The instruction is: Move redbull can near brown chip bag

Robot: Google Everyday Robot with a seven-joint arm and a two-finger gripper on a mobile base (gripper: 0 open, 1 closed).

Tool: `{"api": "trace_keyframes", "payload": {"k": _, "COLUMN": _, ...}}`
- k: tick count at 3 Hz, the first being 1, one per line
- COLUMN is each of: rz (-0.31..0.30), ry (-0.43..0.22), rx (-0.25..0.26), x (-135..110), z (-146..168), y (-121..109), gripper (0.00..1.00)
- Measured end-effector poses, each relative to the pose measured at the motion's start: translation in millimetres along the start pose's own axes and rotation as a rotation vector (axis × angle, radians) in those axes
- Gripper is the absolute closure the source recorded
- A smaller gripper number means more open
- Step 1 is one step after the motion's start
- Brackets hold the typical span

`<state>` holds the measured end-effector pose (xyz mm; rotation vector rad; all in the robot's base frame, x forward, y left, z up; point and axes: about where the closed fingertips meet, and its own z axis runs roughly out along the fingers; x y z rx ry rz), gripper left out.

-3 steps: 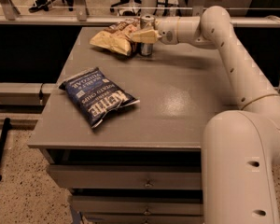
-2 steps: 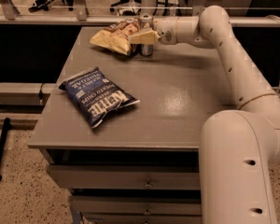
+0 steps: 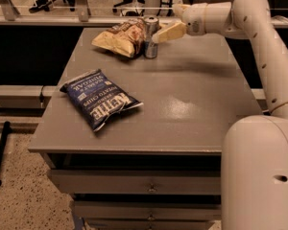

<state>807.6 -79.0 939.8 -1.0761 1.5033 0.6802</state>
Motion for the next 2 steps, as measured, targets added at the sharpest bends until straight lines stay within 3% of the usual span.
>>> {"api": "trace_keyframes", "payload": {"k": 1, "rz": -0.104, "ry": 0.037, "rx": 0.098, "x": -35, "z": -88, "y": -9, "gripper": 0.00}}
{"api": "trace_keyframes", "payload": {"k": 2, "rz": -0.194, "ry": 0.042, "rx": 0.243, "x": -74, "z": -187, "y": -13, "gripper": 0.00}}
